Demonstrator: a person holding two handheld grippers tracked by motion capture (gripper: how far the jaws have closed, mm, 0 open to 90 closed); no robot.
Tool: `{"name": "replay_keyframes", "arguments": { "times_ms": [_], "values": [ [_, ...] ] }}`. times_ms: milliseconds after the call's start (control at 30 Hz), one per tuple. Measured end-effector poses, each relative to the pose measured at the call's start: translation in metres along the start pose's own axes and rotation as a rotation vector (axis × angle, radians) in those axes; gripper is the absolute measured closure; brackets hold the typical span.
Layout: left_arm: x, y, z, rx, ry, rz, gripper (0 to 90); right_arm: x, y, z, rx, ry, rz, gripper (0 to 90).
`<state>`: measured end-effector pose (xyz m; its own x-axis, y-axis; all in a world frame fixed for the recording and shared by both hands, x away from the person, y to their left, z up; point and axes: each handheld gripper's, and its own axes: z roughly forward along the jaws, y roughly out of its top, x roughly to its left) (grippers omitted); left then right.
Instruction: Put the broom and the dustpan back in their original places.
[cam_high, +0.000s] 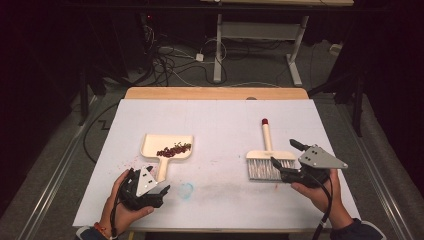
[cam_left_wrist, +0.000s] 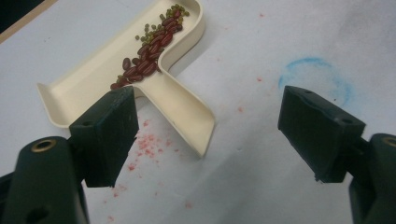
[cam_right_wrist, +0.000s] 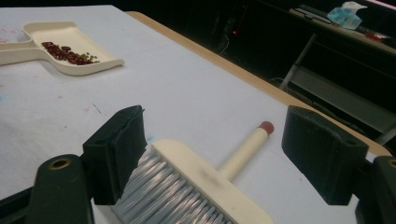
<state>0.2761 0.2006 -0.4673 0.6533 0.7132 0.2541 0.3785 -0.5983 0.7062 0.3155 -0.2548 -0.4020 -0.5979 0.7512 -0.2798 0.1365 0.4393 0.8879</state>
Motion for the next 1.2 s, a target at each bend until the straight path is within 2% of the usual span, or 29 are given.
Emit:
{"name": "replay_keyframes", "arguments": {
  "times_ms": [200,367,433,867,1033,1200],
  "values": [
    [0.000,0.000,0.000,-0.003,-0.002,0.001,20.3,-0.001,-0.011,-0.003,0.010,-0.006,-0.001,21.9],
    [0.000,0.000,0.000,-0.005,-0.007,0.003,20.3,0.000,-0.021,-0.006,0.025,-0.037,-0.026,22.0],
    [0.000,0.000,0.000,-0.006,-0.006,0.004,20.3,-0.001,-0.026,-0.007,0.027,-0.018,-0.020,21.9],
    [0.002,0.000,0.000,-0.028,0.000,0.012,20.3,0.001,-0.052,-0.013,0.066,-0.005,0.008,21.9],
    [0.004,0.002,-0.001,-0.050,0.022,0.021,20.3,0.008,-0.064,-0.015,0.089,-0.020,0.003,22.0],
    [0.006,0.000,-0.002,-0.057,0.015,0.014,20.3,0.018,-0.074,-0.017,0.115,0.018,-0.011,21.9]
  ]
}}
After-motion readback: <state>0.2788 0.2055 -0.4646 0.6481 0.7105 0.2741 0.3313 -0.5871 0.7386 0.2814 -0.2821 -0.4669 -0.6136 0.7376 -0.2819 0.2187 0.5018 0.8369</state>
